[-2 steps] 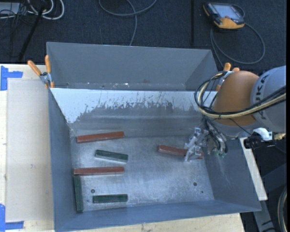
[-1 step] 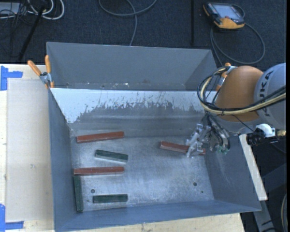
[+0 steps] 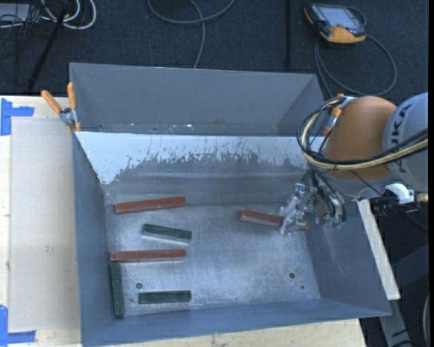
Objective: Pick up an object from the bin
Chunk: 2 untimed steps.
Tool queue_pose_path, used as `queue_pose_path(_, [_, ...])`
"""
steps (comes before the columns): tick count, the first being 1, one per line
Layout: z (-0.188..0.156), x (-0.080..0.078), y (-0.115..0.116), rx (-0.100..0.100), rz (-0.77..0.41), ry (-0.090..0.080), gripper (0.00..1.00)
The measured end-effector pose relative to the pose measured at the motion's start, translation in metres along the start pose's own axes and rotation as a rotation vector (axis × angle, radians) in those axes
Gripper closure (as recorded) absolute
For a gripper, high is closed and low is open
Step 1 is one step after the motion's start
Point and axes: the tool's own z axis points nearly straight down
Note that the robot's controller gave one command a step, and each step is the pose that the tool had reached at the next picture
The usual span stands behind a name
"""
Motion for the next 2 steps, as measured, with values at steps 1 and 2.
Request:
queue_pose_path(1, [-0.0052, 0.0013, -0.0001, 0.000, -0.001, 0.005, 1.00])
queue_pose_path(2, [-0.0148, 0.0014, -0.0002, 0.000, -0.001, 0.006, 1.00])
